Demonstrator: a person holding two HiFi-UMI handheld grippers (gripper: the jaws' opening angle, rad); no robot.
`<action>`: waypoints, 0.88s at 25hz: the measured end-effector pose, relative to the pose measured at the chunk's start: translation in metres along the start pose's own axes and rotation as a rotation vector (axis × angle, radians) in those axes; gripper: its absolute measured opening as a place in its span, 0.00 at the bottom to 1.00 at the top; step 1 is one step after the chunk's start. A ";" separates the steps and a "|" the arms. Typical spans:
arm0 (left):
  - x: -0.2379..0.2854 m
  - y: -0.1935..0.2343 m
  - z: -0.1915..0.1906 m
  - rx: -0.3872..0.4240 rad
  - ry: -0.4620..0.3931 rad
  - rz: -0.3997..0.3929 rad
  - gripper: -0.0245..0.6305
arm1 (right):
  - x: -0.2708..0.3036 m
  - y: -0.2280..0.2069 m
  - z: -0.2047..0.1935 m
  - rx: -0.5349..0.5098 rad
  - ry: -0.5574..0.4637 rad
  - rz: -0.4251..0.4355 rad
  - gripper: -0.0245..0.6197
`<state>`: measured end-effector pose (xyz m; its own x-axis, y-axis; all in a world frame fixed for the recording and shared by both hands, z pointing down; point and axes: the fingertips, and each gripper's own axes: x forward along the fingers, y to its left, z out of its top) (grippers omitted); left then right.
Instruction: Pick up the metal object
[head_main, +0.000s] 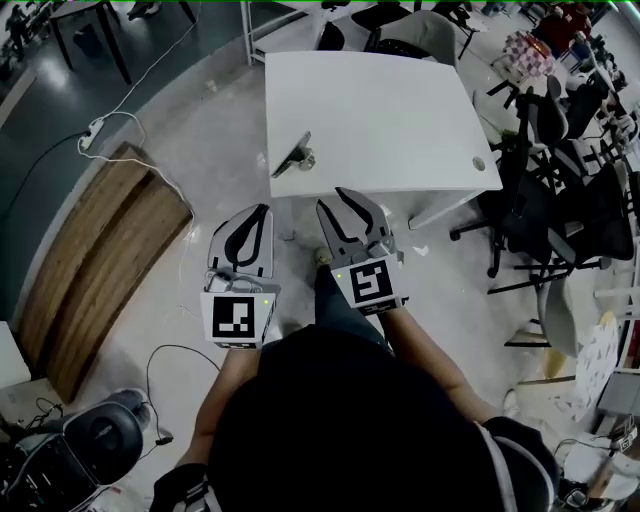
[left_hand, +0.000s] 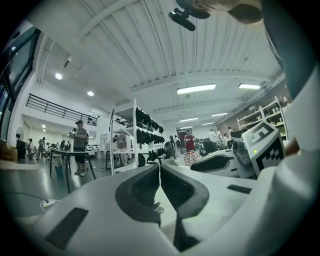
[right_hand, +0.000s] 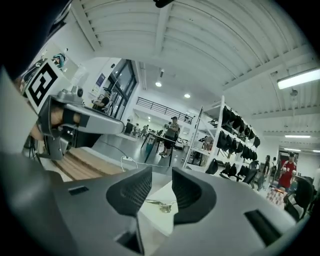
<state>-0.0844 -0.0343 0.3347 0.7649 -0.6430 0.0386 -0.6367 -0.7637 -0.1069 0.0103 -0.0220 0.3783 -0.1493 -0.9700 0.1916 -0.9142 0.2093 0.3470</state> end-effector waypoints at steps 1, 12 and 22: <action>0.013 0.004 -0.001 -0.007 -0.001 0.014 0.08 | 0.011 -0.006 -0.007 -0.011 0.012 0.022 0.24; 0.142 0.047 -0.029 -0.058 0.083 0.121 0.08 | 0.134 -0.051 -0.088 -0.180 0.140 0.340 0.24; 0.190 0.077 -0.063 -0.097 0.148 0.247 0.08 | 0.194 -0.030 -0.163 -0.488 0.207 0.678 0.24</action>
<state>0.0060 -0.2193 0.3963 0.5674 -0.8060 0.1685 -0.8136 -0.5803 -0.0362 0.0699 -0.1958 0.5548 -0.4898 -0.5844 0.6469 -0.3814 0.8109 0.4438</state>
